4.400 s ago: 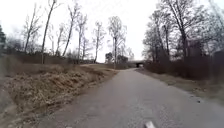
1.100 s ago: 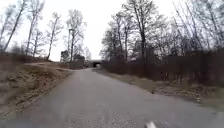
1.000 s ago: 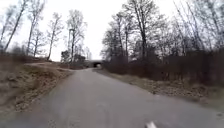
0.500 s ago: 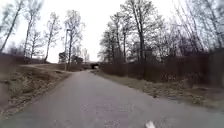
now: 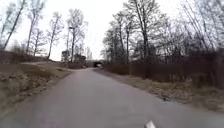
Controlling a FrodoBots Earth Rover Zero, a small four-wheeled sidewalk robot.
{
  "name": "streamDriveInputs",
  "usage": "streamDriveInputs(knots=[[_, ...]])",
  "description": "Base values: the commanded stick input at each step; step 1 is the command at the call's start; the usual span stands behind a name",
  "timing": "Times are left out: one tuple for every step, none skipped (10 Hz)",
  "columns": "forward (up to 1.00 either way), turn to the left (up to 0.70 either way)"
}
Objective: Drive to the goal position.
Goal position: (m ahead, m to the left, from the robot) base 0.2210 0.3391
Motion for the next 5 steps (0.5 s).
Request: streamDriveInputs(knots=[[0.70, 0.00], [0.70, 0.00], [0.70, 0.00], [0.70, 0.00], [0.70, 0.00]])
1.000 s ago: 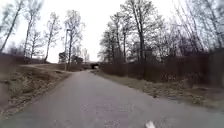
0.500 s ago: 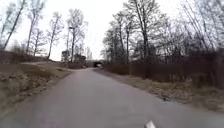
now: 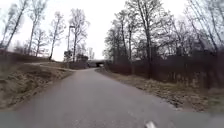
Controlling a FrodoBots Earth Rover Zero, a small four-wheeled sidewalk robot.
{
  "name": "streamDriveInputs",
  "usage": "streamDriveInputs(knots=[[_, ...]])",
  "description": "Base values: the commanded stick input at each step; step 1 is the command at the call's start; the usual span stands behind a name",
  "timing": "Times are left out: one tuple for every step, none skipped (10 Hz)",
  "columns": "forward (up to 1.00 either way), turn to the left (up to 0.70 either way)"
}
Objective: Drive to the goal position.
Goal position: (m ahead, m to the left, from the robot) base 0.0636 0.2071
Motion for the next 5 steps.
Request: streamDriveInputs(knots=[[0.70, 0.00], [0.70, 0.00], [0.70, 0.00], [0.70, 0.00], [0.70, 0.00]])
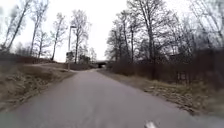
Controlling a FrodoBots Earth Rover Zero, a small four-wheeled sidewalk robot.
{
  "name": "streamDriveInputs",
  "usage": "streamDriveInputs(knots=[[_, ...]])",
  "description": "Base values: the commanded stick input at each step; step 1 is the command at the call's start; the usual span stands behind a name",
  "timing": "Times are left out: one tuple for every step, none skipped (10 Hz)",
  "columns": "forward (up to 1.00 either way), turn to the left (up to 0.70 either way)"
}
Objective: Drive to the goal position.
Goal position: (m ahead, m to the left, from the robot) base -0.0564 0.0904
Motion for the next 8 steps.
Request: streamDriveInputs(knots=[[0.70, 0.00], [0.70, 0.00], [0.70, 0.00], [0.70, 0.00], [0.70, 0.00], [0.70, 0.00], [0.70, 0.00], [0.70, 0.00]])
